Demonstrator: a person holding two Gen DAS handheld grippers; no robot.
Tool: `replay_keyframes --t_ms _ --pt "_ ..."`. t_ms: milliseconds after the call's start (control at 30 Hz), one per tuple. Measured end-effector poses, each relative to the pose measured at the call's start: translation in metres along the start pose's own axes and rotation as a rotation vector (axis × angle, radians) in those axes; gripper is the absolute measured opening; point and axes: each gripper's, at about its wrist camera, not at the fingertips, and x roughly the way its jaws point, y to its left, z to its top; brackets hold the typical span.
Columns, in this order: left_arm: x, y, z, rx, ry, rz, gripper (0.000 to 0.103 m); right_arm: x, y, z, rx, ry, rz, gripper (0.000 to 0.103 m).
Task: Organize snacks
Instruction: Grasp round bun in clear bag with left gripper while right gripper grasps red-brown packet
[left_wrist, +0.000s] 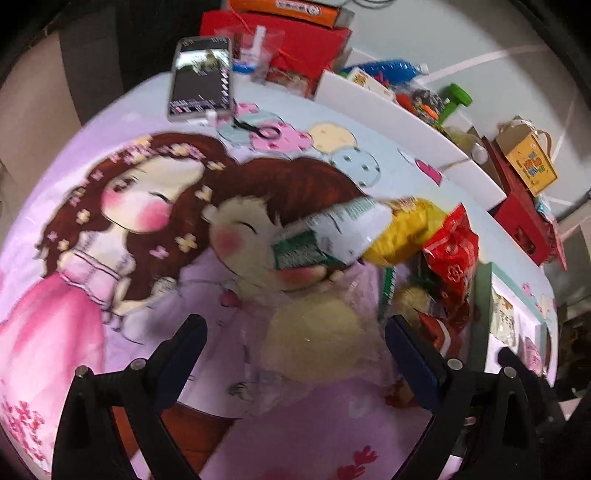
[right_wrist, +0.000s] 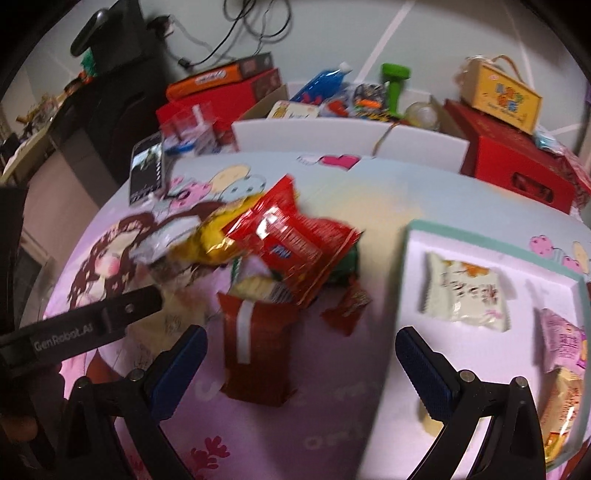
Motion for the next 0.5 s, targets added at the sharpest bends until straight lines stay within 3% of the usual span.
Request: replay_keyframes --t_ms 367,500 --pt "0.020 -0.017 -0.006 0.048 0.043 0.011 0.097 0.016 0.014 -0.010 -0.051 0.038 0.040 0.083" --pt "0.022 -0.015 -0.005 0.035 0.036 0.002 0.092 0.020 0.015 -0.010 -0.051 0.039 0.045 0.076"
